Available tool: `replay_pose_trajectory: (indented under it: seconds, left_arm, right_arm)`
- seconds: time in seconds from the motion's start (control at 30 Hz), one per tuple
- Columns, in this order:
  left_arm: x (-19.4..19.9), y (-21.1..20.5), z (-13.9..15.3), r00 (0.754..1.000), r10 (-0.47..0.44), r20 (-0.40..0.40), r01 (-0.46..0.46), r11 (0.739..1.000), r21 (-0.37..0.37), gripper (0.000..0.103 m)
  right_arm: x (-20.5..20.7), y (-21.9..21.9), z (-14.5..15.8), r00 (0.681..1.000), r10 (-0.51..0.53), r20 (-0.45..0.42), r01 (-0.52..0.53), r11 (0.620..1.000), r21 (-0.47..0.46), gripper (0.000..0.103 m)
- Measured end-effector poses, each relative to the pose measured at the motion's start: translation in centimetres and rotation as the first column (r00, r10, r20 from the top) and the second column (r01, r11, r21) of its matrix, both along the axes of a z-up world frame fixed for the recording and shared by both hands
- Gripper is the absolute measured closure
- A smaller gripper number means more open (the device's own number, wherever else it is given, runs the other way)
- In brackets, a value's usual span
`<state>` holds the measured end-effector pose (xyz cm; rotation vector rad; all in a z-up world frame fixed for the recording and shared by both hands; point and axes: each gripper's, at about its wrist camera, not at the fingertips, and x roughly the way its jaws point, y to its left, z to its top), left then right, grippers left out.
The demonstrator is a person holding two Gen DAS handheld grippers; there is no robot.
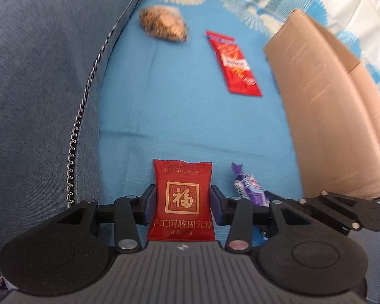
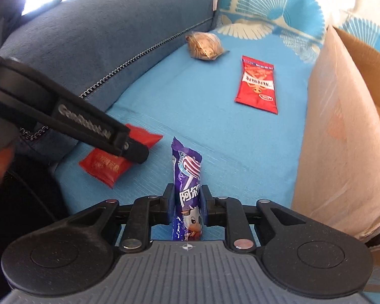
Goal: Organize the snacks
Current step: 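Lift both held snacks and carry them toward the cardboard box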
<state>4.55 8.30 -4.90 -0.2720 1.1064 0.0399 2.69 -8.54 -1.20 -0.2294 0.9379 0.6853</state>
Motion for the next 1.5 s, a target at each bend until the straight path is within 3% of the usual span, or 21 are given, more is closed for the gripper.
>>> replay_pose_trajectory:
  seconds: [0.23,0.57,0.87,1.23,1.5]
  left_arm:
    - [0.1,-2.0,-0.2,0.998,-0.069,-0.005,0.069,0.990,0.120,0.051]
    - [0.1,-2.2,-0.2,0.997,-0.073,0.010,0.071,0.988,0.136,0.056]
    - [-1.6,-1.6,1.6,0.986,-0.067,0.152,0.054,0.995,0.089,0.057]
    - [-3.8,-1.2,4.0,0.943,-0.033,0.330,0.008,0.997,0.079,0.057]
    - [-4.3,-1.0,4.5,0.925,-0.023,0.380,-0.005,0.997,0.074,0.057]
  right_arm:
    - [0.1,0.0,-0.5,1.000,-0.010,-0.003,0.010,1.000,-0.005,0.079]
    - [-0.7,-0.2,-0.1,0.996,0.020,0.082,-0.019,1.000,-0.012,0.085]
    - [-2.2,-1.4,2.9,0.978,0.005,0.209,-0.015,0.999,0.047,0.085]
    - [-3.6,-3.0,6.4,0.946,-0.004,0.323,-0.039,0.991,0.125,0.085]
    - [-3.4,-4.1,7.0,0.936,-0.017,0.352,-0.048,0.983,0.176,0.085]
